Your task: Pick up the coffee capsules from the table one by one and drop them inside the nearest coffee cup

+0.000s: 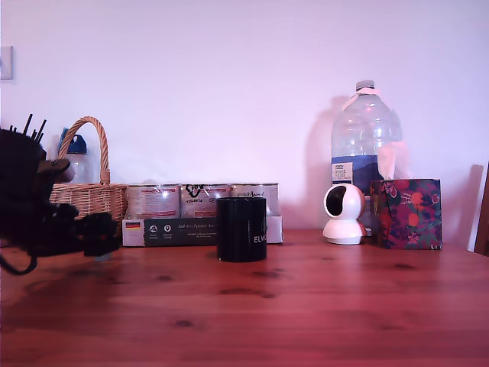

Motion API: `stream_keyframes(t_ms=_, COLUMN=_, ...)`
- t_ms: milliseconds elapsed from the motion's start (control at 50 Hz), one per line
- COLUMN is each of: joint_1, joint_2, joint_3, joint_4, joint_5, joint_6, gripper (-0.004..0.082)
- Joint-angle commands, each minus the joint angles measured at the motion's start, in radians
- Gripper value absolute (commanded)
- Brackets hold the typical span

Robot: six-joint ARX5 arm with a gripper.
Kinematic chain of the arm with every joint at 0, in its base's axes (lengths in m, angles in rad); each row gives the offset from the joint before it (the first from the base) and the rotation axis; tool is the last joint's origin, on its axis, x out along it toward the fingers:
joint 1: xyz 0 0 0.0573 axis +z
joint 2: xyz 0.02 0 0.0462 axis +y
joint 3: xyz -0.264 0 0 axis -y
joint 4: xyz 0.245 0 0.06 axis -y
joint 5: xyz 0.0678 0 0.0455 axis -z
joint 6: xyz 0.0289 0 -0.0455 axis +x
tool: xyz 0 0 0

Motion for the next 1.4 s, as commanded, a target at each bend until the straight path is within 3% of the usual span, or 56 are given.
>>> stream_keyframes(t_ms=0, joint_1=-0.005, joint_2=0.033, joint_3=0.025, joint_4=-0.019, joint_5=0.001, joint_6=0.002, gripper=0.0515)
stream_keyframes(t_ms=740, joint_1=-0.015, joint_2=0.060, joint_3=0.099, joint_4=-0.129, joint_5=-0.007, joint_6=0.002, gripper=0.0506)
stream_keyframes(t_ms=820, joint_1=-0.015, joint_2=0.060, joint_3=0.099, joint_4=-0.128, joint_5=-0.008, joint_6=0.003, gripper=0.0455)
stream_keyframes(t_ms=980, joint_1=-0.015, joint_2=0.060, joint_3=0.099, joint_4=-0.128, joint_5=-0.011, joint_6=0.003, gripper=0.0214)
stream_keyframes(t_ms=1040, joint_1=-0.015, joint_2=0.060, joint_3=0.099, joint_4=-0.128, joint_5=-0.011, joint_6=0.005, gripper=0.0165)
stream_keyframes(t_ms=1380, joint_1=-0.015, joint_2=0.057, joint_3=0.099, joint_4=-0.124, joint_5=-0.009, joint_6=0.029, gripper=0.0160)
